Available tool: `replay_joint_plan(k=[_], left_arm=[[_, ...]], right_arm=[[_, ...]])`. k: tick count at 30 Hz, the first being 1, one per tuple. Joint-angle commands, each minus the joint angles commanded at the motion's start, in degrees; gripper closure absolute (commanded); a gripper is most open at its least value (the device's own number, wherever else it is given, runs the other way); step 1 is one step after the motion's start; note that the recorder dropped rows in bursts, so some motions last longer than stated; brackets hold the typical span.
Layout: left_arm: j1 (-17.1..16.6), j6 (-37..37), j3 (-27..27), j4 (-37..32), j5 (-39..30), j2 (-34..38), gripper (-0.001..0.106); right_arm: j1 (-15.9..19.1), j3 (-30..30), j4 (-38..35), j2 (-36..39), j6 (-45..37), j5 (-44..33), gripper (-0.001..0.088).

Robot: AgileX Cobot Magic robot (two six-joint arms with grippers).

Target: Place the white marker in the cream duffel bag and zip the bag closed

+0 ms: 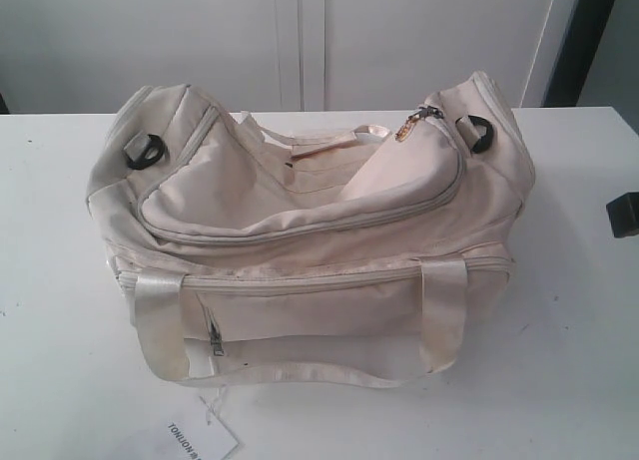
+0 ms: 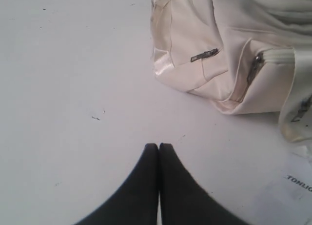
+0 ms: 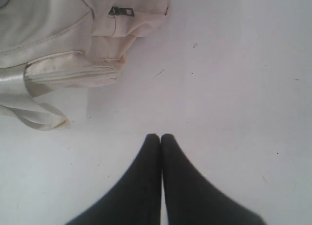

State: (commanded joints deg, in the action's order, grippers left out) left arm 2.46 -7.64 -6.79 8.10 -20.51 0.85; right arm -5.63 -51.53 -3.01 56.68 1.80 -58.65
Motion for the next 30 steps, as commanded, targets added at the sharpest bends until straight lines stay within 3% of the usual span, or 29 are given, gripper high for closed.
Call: replay_joint_plan(k=[9, 23, 30], left_arm=[[0.0, -0.09, 6.74, -0.91, 3.22, -0.85, 0.105], [0.0, 0.89, 6.79, -0.69, 3.04, -0.85, 0.105], [0.0, 4.79, 6.79, -0.92, 3.27, -0.85, 0.105]], right_arm=[[0.0, 0.0, 0.0, 0.0, 0.0, 0.08, 0.0868], [0.0, 0.0, 0.0, 0.0, 0.0, 0.08, 0.0868], [0.0, 0.0, 0.0, 0.0, 0.0, 0.08, 0.0868]])
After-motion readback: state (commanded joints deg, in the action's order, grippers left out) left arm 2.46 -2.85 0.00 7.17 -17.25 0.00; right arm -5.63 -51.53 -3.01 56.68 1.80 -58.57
